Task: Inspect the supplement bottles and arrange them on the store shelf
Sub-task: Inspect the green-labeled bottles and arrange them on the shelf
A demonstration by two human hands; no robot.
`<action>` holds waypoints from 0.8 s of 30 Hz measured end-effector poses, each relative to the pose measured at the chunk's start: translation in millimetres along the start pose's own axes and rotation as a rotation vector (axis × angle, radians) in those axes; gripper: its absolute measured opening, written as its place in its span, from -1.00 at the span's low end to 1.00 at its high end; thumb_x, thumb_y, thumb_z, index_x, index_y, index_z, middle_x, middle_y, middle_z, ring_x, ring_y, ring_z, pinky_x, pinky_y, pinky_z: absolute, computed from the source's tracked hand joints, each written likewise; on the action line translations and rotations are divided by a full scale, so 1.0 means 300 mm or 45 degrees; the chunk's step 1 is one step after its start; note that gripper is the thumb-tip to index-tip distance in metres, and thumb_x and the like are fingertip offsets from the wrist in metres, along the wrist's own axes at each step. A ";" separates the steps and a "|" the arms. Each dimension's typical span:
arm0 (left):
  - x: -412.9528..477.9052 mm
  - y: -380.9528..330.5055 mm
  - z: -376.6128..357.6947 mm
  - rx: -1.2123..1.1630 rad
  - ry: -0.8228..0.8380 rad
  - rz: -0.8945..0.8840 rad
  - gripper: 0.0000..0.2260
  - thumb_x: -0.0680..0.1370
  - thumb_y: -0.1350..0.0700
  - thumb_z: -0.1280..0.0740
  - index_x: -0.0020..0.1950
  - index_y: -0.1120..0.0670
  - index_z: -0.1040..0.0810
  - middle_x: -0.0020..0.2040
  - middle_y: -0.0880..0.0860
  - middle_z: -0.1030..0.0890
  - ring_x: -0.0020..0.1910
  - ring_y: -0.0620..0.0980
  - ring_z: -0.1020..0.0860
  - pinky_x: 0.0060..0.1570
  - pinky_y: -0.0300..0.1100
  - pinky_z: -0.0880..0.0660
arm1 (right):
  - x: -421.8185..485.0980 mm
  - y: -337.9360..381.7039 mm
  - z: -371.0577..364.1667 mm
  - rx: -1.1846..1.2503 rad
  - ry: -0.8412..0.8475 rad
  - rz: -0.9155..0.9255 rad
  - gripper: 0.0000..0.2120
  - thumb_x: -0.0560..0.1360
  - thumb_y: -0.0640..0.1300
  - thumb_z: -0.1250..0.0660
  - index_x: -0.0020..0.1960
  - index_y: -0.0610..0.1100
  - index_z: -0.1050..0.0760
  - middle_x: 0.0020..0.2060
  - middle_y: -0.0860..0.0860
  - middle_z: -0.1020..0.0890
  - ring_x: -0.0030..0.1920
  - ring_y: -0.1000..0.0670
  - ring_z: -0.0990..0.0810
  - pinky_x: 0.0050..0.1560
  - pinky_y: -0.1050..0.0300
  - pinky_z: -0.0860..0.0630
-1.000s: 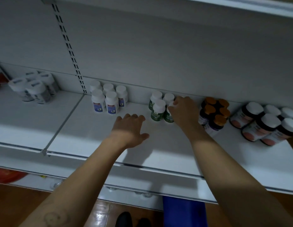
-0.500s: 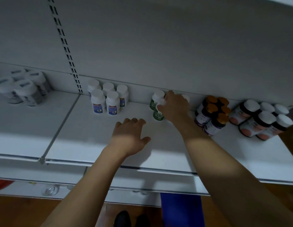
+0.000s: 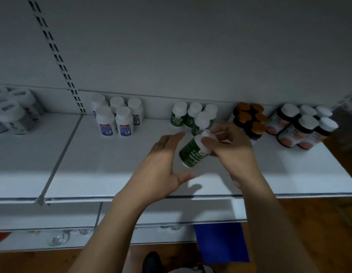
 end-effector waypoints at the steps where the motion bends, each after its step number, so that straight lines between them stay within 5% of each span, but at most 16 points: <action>1: -0.007 -0.025 0.003 -0.069 0.023 -0.031 -0.13 0.39 -0.08 -0.53 0.56 -0.14 -0.09 0.46 -0.05 -0.28 0.37 -0.08 -0.36 0.32 -0.08 -0.40 | -0.019 0.004 0.020 0.035 0.012 -0.009 -0.83 0.38 -0.19 -0.51 -0.11 -0.06 -0.53 -0.22 0.00 -0.61 -0.16 0.02 -0.63 -0.09 -0.05 -0.66; 7: -0.042 -0.166 -0.013 -0.315 0.165 -0.192 -0.05 0.29 -0.07 -0.59 0.49 -0.32 -0.06 0.41 -0.28 -0.24 0.21 -0.37 -0.38 0.06 -0.43 -0.45 | -0.106 0.053 0.128 0.259 0.190 0.003 -0.80 0.41 -0.13 -0.50 -0.01 -0.18 -0.61 -0.21 -0.02 -0.70 -0.22 0.09 -0.66 -0.27 0.27 -0.52; 13: -0.057 -0.297 -0.079 -0.392 0.092 -0.253 -0.05 0.23 -0.10 -0.61 0.47 -0.29 -0.13 0.31 -0.39 -0.26 0.13 -0.27 -0.43 -0.01 -0.38 -0.47 | -0.126 0.036 0.246 0.474 0.300 -0.087 -0.64 0.32 0.05 -0.50 -0.02 -0.16 -0.58 -0.21 -0.05 -0.69 -0.18 -0.01 -0.64 -0.05 -0.01 -0.53; 17: -0.063 -0.372 -0.122 -0.424 0.031 -0.283 -0.10 0.22 -0.07 -0.62 0.42 -0.31 -0.18 0.24 -0.39 -0.28 0.12 -0.31 -0.42 0.01 -0.47 -0.40 | -0.141 0.007 0.318 0.609 0.406 -0.156 -0.72 0.33 0.04 -0.42 -0.05 -0.11 -0.62 -0.20 -0.04 -0.68 -0.17 0.03 -0.62 -0.06 0.10 -0.54; 24: -0.064 -0.439 -0.192 -0.395 -0.118 -0.285 -0.05 0.24 0.01 -0.64 0.51 -0.16 -0.20 0.30 -0.18 -0.27 0.06 -0.24 -0.45 -0.01 -0.46 -0.42 | -0.166 -0.054 0.411 0.836 0.849 -0.249 -0.54 0.45 -0.23 -0.30 0.35 -0.22 -0.47 0.21 -0.31 -0.57 0.17 -0.22 -0.59 0.19 -0.14 -0.53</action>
Point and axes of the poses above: each hand's wrist, its own x-axis towards the middle knuckle, its own z-axis out of the back of the hand, y = z × x, the point moved 2 cm from there along x, towards the middle knuckle
